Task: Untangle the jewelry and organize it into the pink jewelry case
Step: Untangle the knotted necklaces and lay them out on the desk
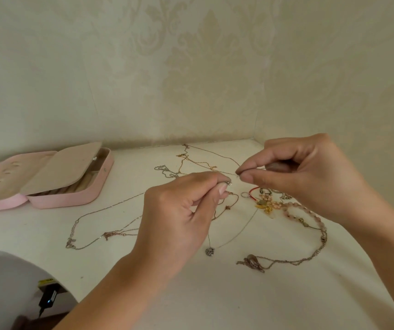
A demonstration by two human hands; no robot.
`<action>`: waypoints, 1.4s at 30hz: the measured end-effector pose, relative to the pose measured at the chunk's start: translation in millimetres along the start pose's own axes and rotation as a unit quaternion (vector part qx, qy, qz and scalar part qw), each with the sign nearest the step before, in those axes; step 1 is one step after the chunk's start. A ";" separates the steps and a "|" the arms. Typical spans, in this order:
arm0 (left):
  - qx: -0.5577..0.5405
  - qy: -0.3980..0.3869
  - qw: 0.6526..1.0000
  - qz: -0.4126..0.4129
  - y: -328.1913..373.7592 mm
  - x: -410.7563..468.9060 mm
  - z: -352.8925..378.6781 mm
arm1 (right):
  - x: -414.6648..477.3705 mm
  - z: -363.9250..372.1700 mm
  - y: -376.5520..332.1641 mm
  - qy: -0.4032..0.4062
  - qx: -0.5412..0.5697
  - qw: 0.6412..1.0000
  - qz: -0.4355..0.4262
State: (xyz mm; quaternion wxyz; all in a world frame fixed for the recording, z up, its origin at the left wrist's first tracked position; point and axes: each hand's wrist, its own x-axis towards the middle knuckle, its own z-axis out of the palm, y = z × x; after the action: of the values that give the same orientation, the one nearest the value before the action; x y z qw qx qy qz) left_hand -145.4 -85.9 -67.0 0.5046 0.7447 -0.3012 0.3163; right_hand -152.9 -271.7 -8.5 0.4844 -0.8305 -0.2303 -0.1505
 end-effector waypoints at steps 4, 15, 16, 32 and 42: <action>0.055 0.033 0.996 0.064 3.1 1.2 -1.7 | -1.3 3.3 -1.3 0.017 0.042 0.999 0.001; 0.103 0.060 0.984 0.131 8.5 3.0 -5.1 | -1.2 13.0 0.5 -0.002 0.079 0.997 -0.007; 0.105 0.063 0.983 0.136 8.4 2.9 -5.1 | -1.5 13.2 0.7 -0.001 0.083 0.997 -0.006; 0.084 0.091 0.986 0.115 8.3 4.7 -3.9 | -3.7 23.8 -1.2 0.052 0.094 0.994 0.004; 0.076 0.112 0.986 0.096 8.6 4.1 -0.8 | -3.6 28.3 -4.6 0.079 0.100 0.991 0.027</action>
State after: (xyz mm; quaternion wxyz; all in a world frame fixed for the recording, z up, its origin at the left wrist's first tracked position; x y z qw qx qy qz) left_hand -149.6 -88.3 -58.8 0.4443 0.7081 -0.2881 0.4671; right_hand -157.6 -245.9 -20.5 0.5855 -0.7693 -0.1829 -0.1787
